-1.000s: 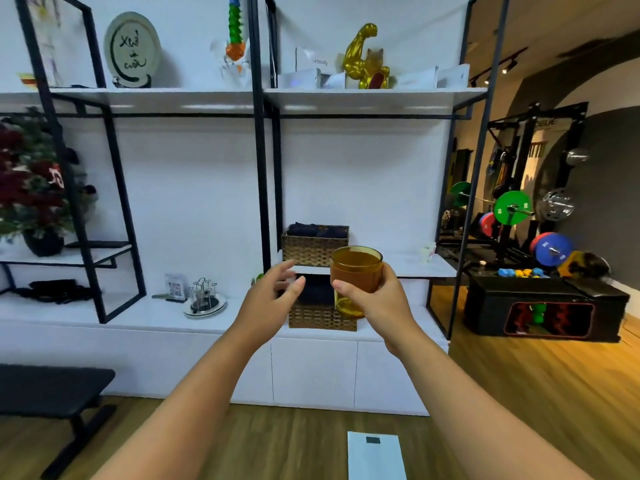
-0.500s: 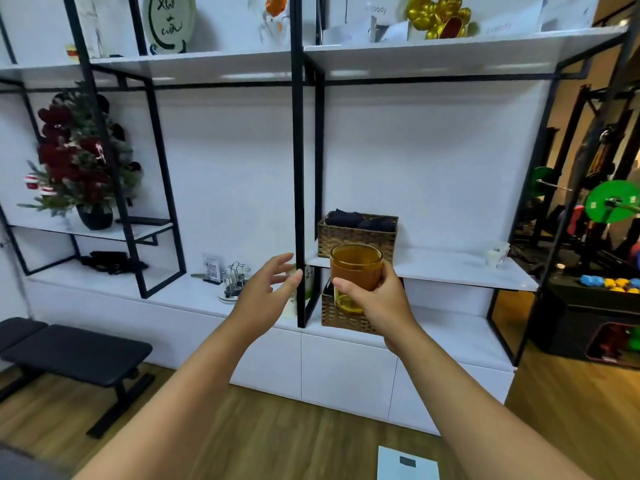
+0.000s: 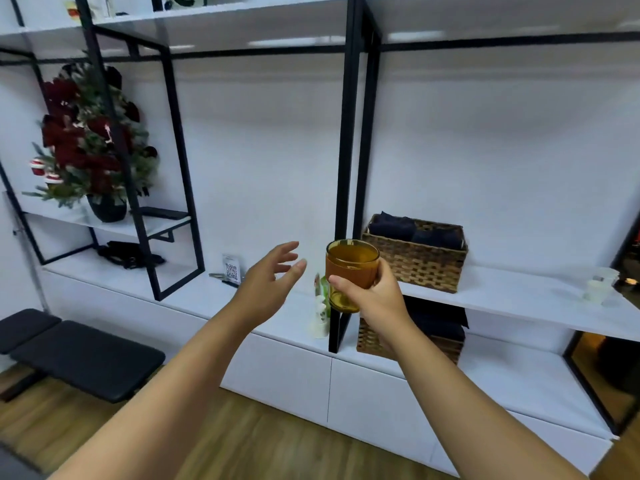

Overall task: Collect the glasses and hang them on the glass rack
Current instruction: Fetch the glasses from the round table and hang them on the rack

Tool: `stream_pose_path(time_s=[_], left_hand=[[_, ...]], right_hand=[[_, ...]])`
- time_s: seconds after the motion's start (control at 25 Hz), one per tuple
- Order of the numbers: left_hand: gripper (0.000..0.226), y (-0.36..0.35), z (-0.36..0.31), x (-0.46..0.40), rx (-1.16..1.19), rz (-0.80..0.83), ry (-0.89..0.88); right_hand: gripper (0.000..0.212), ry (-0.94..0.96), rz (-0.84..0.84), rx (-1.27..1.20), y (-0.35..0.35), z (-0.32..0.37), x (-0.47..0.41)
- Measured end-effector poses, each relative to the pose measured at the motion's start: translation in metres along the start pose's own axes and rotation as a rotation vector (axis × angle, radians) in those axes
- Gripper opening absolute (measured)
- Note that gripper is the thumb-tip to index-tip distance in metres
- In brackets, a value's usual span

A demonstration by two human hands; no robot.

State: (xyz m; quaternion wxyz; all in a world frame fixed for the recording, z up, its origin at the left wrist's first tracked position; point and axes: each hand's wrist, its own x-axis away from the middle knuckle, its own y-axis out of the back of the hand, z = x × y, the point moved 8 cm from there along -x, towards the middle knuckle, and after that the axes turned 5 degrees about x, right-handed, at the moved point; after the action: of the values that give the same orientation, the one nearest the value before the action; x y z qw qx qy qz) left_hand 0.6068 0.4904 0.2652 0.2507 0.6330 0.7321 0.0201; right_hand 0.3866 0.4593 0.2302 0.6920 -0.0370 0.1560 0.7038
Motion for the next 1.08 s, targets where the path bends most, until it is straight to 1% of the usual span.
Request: stream_pose_path(time_s=[0.16, 0.32, 0.4, 0.52, 0.6, 0.76, 0.84, 0.92, 1.08], left_hand=[[0.05, 0.016, 0.026, -0.058, -0.027, -0.028, -0.005], [0.051, 0.021, 0.046, -0.12, -0.038, -0.077, -0.01], [0.051, 0.022, 0.053, -0.152, -0.044, -0.105, -0.027], [0.047, 0.025, 0.071, -0.201, -0.086, -0.146, -0.02], [0.045, 0.035, 0.087, -0.23, -0.109, -0.185, 0.022], [0.045, 0.054, 0.114, -0.266, -0.163, -0.229, 0.075], [0.049, 0.064, 0.131, -0.28, -0.179, -0.236, 0.107], [0.057, 0.071, 0.151, -0.295, -0.194, -0.231, 0.142], [0.084, 0.088, 0.191, -0.327, -0.252, -0.2, 0.177]], right_hand=[[0.081, 0.003, 0.045, -0.003, -0.035, -0.021, -0.064], [0.071, 0.018, 0.081, -0.039, -0.069, -0.043, -0.135], [0.069, 0.018, 0.122, -0.059, -0.087, -0.057, -0.169], [0.074, 0.031, 0.19, -0.067, -0.119, -0.072, -0.226], [0.078, 0.031, 0.232, -0.073, -0.141, -0.08, -0.262], [0.085, 0.037, 0.304, -0.108, -0.185, -0.092, -0.313], [0.09, 0.038, 0.341, -0.107, -0.211, -0.099, -0.332], [0.09, 0.025, 0.384, -0.098, -0.237, -0.108, -0.347], [0.071, 0.036, 0.446, -0.088, -0.289, -0.117, -0.374]])
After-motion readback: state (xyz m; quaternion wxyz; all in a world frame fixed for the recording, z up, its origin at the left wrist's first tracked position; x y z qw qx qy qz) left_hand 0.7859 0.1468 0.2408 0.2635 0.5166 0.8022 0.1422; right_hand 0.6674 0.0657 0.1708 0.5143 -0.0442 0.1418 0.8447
